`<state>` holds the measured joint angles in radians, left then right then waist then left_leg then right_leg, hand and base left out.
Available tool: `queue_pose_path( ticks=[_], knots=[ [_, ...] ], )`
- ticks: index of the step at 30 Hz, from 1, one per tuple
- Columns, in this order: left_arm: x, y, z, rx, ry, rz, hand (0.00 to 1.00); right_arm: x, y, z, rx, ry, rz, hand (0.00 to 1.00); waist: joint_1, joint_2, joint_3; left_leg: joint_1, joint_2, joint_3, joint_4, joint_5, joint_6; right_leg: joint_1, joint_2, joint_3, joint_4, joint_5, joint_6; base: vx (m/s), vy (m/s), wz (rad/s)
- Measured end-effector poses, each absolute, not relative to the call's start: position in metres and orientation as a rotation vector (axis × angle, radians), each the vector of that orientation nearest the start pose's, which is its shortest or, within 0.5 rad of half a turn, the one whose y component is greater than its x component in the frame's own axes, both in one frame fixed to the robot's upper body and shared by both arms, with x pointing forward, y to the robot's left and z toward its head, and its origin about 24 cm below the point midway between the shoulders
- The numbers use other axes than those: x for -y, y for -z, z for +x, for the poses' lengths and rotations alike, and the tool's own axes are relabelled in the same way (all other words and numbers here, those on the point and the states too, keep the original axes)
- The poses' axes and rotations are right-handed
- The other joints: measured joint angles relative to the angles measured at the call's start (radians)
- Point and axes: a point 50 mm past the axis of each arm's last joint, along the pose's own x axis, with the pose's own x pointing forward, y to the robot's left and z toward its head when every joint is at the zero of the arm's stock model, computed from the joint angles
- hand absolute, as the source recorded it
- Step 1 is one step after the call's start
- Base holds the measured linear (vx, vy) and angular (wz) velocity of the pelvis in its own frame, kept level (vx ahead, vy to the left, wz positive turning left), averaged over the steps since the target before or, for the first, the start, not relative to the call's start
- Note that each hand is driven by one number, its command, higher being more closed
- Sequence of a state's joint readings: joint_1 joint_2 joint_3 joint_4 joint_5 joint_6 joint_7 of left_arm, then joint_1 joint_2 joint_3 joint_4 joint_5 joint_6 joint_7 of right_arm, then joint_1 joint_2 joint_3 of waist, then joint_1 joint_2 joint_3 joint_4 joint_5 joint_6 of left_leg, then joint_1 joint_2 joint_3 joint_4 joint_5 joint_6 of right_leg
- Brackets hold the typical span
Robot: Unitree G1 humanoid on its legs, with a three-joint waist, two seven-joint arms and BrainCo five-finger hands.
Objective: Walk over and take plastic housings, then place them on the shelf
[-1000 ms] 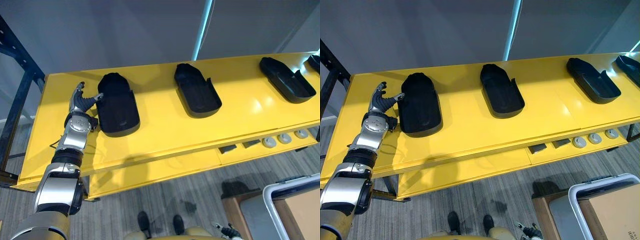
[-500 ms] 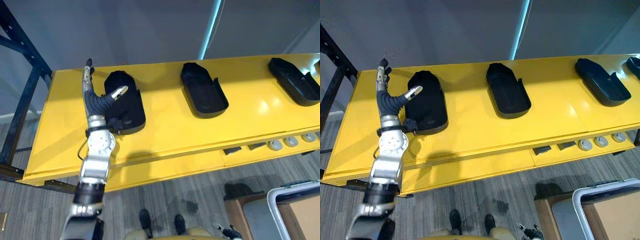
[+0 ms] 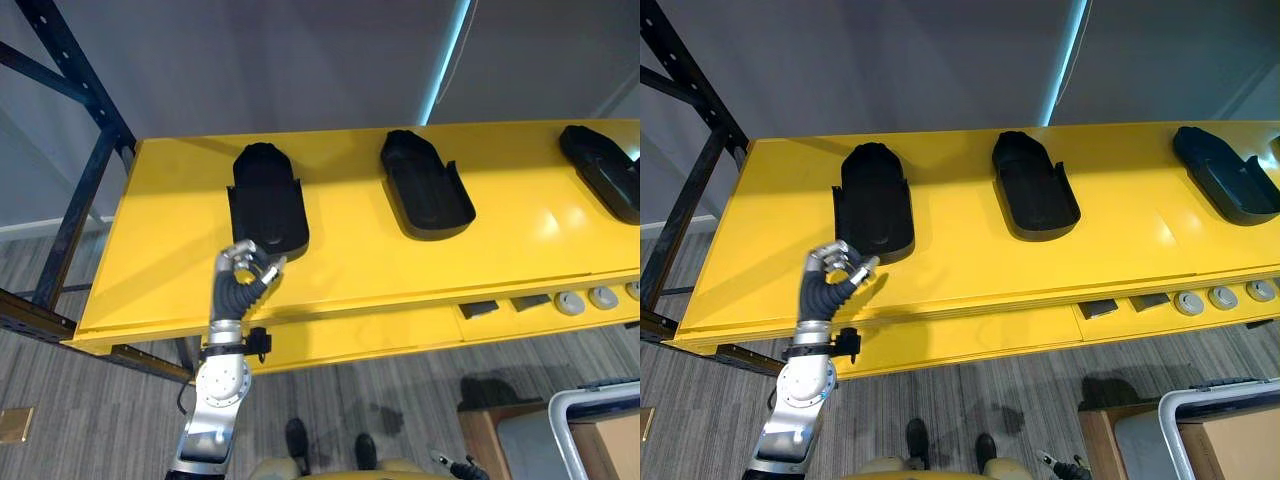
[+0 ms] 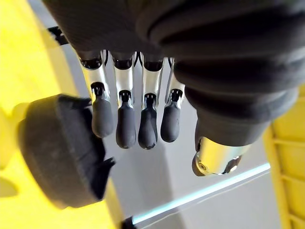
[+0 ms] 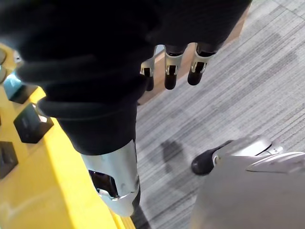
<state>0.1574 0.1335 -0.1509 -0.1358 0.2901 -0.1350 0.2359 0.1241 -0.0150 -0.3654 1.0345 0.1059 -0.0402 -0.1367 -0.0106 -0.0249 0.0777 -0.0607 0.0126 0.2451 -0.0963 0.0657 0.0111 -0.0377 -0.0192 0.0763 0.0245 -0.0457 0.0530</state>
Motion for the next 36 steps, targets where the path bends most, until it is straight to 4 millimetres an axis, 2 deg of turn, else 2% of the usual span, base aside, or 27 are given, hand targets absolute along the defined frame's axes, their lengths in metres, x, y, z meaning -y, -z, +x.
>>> queue_pose_path(
  ticks=[5,13,20,28,36],
  knots=[
    [-0.149,-0.034,0.220,0.090,-0.052,0.408,1.00,0.211,0.162,0.072,-1.098,0.563,0.158,0.00,-0.002,0.000,-0.003,0.002,0.001,0.001,0.000,0.000,0.000,0.000,0.000,-0.008,-0.008,0.000,0.000,0.00,-0.003,0.01],
    [-0.148,-0.027,0.233,0.065,-0.055,0.438,1.00,0.209,0.162,0.077,-1.091,0.552,0.155,0.00,-0.004,0.009,-0.026,0.002,0.001,0.006,-0.002,0.000,0.000,0.000,0.000,-0.001,-0.018,0.002,-0.003,0.01,-0.005,-0.02],
    [-0.147,-0.029,0.246,0.067,-0.076,0.446,1.00,0.204,0.162,0.082,-1.091,0.534,0.159,0.00,-0.007,0.008,-0.026,0.002,0.002,0.009,-0.004,-0.001,0.000,0.001,0.001,0.003,-0.025,0.003,-0.005,0.00,-0.004,-0.01],
    [-0.148,-0.032,0.258,0.068,-0.101,0.455,1.00,0.202,0.162,0.086,-1.094,0.519,0.149,0.00,-0.028,0.008,-0.027,0.002,0.002,0.015,-0.006,-0.001,0.000,0.001,0.001,0.007,-0.029,0.005,-0.005,0.00,0.000,0.00],
    [-0.147,-0.035,0.271,0.064,-0.103,0.456,1.00,0.202,0.162,0.086,-1.097,0.519,0.150,0.00,-0.030,0.007,-0.027,0.002,0.003,0.017,-0.007,-0.001,0.000,0.003,0.001,0.008,-0.031,0.009,-0.007,0.00,0.000,0.00]
  ],
)
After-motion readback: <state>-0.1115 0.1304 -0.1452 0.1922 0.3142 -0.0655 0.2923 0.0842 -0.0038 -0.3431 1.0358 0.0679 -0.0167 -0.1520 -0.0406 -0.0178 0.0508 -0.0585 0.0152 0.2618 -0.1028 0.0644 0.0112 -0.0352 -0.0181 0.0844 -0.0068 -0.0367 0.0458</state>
